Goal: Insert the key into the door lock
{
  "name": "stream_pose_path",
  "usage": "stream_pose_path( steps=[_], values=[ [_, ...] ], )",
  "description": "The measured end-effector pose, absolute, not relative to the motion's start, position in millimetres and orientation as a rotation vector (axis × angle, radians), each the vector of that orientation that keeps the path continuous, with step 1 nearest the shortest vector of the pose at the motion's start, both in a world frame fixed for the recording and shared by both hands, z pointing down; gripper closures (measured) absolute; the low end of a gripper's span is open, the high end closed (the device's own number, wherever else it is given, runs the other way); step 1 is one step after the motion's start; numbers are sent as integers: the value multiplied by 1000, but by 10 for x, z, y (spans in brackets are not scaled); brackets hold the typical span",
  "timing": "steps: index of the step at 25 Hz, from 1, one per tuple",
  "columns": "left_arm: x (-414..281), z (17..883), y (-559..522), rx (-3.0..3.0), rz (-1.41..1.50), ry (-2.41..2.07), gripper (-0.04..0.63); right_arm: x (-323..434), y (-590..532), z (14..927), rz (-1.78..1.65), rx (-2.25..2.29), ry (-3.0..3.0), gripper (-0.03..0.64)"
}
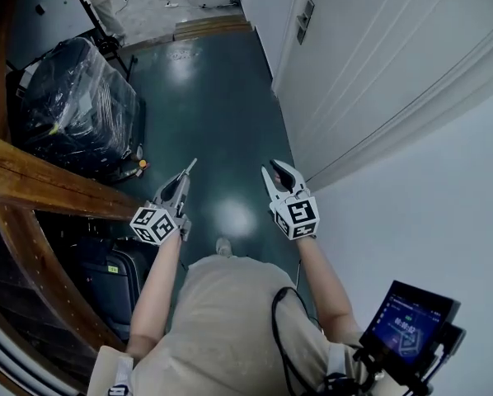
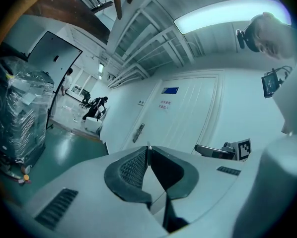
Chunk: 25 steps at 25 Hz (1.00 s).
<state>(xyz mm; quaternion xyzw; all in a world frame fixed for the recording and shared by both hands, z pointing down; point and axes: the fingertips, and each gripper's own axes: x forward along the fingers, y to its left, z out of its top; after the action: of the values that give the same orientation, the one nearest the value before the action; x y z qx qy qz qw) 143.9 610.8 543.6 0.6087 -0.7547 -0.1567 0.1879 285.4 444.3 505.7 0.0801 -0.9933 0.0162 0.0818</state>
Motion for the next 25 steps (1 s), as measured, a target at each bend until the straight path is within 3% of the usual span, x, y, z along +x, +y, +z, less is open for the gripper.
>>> stream_pose_path(
  steps=[25],
  values=[
    [182,5649,5230,1768,-446,-1989,563,1767,3590,5197,113,387,-2953,540]
  ],
)
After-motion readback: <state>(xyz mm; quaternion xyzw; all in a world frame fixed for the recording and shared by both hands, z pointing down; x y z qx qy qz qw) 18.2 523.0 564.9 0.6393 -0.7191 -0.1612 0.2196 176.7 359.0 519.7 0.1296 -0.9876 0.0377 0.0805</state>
